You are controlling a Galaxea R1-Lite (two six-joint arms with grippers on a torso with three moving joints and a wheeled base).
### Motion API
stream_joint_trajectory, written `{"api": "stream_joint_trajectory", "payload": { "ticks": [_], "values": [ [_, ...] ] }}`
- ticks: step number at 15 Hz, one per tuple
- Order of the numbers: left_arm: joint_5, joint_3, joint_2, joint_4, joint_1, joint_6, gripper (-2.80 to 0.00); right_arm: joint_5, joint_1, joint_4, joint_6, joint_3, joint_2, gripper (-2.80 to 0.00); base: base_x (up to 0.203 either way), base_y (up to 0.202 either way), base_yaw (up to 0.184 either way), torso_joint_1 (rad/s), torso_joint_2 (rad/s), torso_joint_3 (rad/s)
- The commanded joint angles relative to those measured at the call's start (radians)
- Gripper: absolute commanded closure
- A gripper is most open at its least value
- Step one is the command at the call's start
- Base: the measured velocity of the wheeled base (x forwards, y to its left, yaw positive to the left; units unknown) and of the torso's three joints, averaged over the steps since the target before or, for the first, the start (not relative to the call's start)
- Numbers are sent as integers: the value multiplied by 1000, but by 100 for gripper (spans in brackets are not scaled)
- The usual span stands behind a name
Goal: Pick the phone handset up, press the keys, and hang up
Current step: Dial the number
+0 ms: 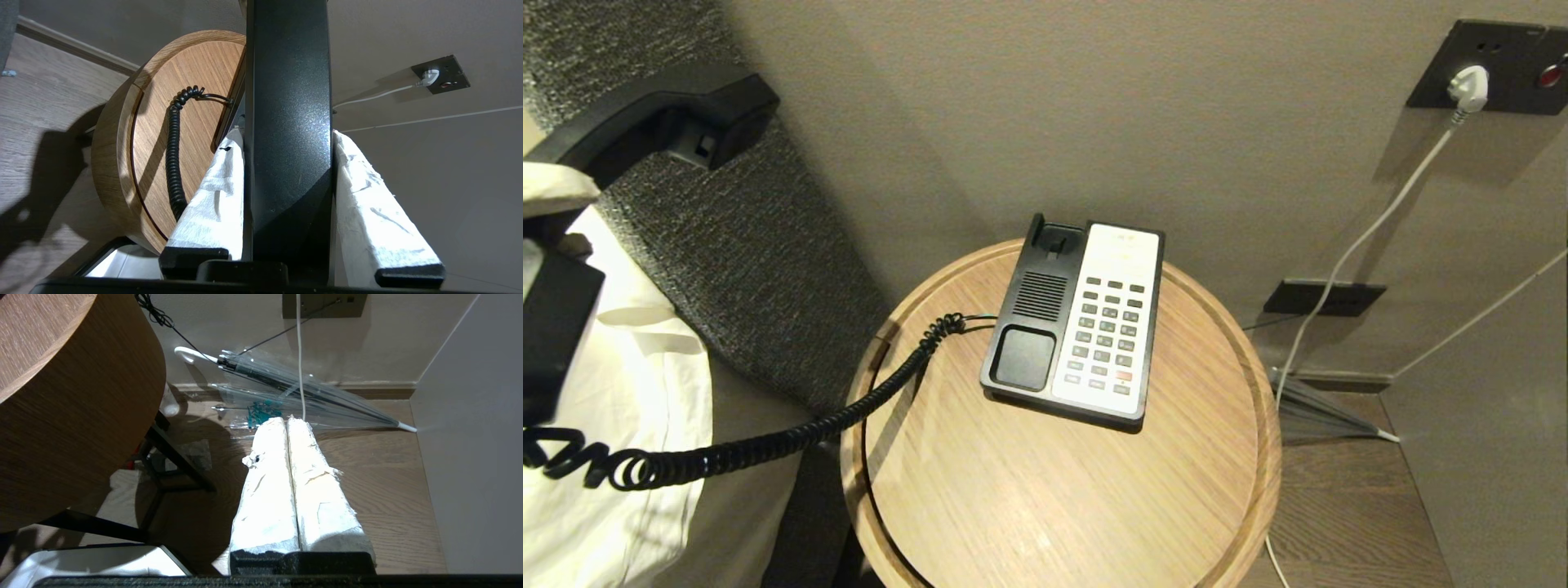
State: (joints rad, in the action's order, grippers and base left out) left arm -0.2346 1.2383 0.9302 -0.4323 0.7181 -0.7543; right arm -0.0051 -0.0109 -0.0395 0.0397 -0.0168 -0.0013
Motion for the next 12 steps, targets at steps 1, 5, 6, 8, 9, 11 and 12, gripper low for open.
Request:
{"api": "stream_joint_trajectory", "payload": {
  "ticks": [1, 5, 6, 8, 9, 11, 12],
  "values": [
    [-2, 4, 1, -1, 0, -5, 0, 3, 0, -10, -4, -3, -2, 0, 0, 0, 0, 0, 0, 0],
    [0, -3, 1, 0, 0, -4, 0, 3, 0, -10, 5, -46, -2, 0, 0, 0, 0, 0, 0, 0],
    [0, 2, 1, 0, 0, -4, 0, 7, 0, -44, 7, -125, -2, 0, 0, 0, 0, 0, 0, 0],
    [-2, 13, -8, -2, 0, -4, 0, 52, 0, -221, 9, -372, -1, 0, 0, 0, 0, 0, 0, 0],
    [-2, 18, -11, -3, 0, -2, 0, 82, 0, -348, 10, -515, 0, 0, 0, 0, 0, 0, 0, 0],
    [0, 18, -14, -14, 0, 6, 0, 155, 0, -545, 13, -712, 2, 0, 0, 0, 0, 0, 0, 0],
    [-1, 23, -14, -14, 0, 4, 0, 202, 0, -562, 15, -755, 3, 0, 0, 0, 0, 0, 0, 0]
  ]
}}
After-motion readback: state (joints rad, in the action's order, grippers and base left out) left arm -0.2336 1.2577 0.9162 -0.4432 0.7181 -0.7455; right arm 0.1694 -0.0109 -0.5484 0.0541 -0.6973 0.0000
